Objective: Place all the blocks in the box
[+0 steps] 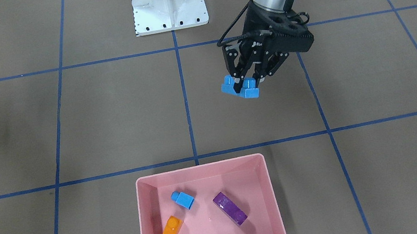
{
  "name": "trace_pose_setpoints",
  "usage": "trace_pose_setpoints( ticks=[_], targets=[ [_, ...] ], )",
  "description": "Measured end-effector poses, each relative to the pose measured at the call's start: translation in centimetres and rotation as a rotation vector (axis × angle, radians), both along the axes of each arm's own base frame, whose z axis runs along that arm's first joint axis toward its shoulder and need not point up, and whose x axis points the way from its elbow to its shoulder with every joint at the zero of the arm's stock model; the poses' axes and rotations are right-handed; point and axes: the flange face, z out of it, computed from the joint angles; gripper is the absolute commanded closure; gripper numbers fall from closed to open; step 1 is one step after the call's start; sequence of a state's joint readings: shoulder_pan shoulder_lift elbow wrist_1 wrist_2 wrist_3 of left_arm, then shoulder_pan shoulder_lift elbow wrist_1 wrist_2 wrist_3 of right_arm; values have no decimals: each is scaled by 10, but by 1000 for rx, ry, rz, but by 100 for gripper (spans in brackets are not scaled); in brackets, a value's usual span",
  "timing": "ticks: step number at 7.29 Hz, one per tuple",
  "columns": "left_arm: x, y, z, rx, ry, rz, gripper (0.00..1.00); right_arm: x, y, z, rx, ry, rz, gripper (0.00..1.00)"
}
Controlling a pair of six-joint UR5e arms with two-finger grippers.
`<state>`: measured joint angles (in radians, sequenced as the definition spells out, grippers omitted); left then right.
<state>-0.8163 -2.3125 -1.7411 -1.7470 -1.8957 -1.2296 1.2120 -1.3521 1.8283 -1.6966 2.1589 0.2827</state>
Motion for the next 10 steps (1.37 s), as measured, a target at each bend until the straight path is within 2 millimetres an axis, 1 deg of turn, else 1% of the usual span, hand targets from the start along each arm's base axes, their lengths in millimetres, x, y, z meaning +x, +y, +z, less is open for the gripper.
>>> trace_pose_setpoints(
  ticks=[1, 2, 3, 4, 5, 6, 7, 8, 9, 10],
  targets=[
    [16, -49, -21, -35, -22, -21, 100, 17, 13, 19, 0, 11, -18, 0],
    [31, -93, -35, -76, -50, -36, 100, 32, 29, 37, -7, 22, -29, 0],
    [45, -130, -42, -114, -75, -47, 100, 44, 48, 53, -20, 30, -39, 0],
    [61, -158, -42, -146, -99, -53, 32, 56, 68, 72, -38, 40, -53, 0],
    [75, -177, -37, -171, -118, -54, 0, 70, 86, 90, -52, 47, -71, 0],
    [85, -185, -30, -169, -129, -43, 0, 86, 102, 107, -68, 43, -81, 0],
    [92, -185, -28, -150, -129, -6, 0, 102, 122, 122, -95, 30, -77, 0],
    [95, -182, -28, -124, -124, 51, 0, 120, 147, 140, -136, 23, -58, 0],
    [95, -177, -27, -89, -122, 105, 0, 138, 179, 161, -184, 25, -40, 0],
    [91, -167, -16, -56, -114, 162, 0, 155, 215, 184, -224, 29, -45, 0]
  ],
)
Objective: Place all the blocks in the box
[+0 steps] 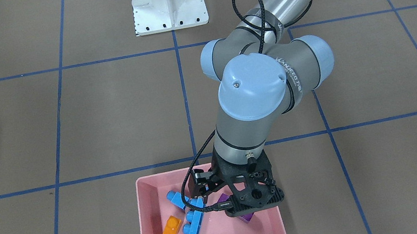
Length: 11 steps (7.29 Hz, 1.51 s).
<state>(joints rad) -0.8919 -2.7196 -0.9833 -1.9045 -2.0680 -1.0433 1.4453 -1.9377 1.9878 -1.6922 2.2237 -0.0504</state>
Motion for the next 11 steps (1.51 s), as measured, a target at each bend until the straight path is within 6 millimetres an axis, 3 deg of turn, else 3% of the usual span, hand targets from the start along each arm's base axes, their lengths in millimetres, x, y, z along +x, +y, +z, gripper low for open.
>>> trace_pose_setpoints(
  ticks=[3, 4, 6, 7, 8, 10, 11],
  targets=[
    [-40, 32, 72, 94, 27, 180, 0, 29, 117, 62, -72, -9, -51, 0],
    [-62, 36, 98, 126, 24, 219, 0, 33, 155, 88, -75, -10, -53, 0],
    [-129, 34, 152, 190, 18, 274, 0, 36, 217, 165, -45, -9, -43, 0],
    [-155, 37, 173, 216, 13, 287, 0, 38, 243, 195, -34, -9, -28, 0],
    [-168, 39, 184, 230, 9, 293, 0, 39, 263, 214, -33, -9, -19, 1],
    [-175, 42, 186, 242, 10, 296, 0, 40, 284, 233, -55, -7, -14, 2],
    [-177, 43, 184, 248, 11, 296, 0, 40, 286, 236, -63, -6, -13, 22]
  ],
)
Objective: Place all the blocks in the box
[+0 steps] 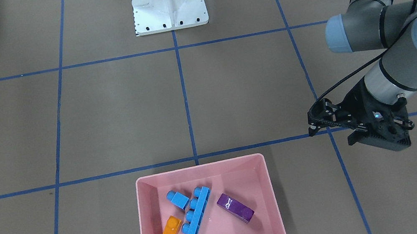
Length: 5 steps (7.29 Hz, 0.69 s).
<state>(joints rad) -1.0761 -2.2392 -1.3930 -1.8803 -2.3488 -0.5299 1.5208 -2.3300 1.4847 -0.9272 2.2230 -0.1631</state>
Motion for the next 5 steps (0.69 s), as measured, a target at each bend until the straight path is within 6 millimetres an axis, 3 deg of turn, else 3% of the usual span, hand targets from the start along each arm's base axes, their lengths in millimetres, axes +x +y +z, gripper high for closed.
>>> trace_pose_setpoints(
  ticks=[1, 5],
  targets=[
    [-1, 1, -3, 5, 3, 1, 0, 0, 1, 2, -4, 0, 0, 39],
    [-4, 11, -20, -5, -1, 4, 0, -2, 0, 3, -12, -23, 7, 38]
  ],
)
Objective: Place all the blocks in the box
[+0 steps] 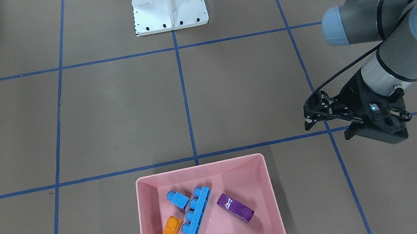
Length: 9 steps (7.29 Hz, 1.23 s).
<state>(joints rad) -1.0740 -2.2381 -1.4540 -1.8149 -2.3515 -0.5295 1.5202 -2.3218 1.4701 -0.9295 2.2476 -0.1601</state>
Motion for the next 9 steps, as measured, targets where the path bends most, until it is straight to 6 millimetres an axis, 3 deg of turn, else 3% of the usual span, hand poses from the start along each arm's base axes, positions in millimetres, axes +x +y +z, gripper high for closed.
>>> trace_pose_setpoints(
  ticks=[8, 9],
  targets=[
    [0, 8, -11, -9, -5, 5, 0, -2, 6, 6, -16, -36, -2, 33],
    [-1, 8, -12, -8, -3, 5, 0, -1, 8, 8, -18, -25, -6, 39]
  ],
)
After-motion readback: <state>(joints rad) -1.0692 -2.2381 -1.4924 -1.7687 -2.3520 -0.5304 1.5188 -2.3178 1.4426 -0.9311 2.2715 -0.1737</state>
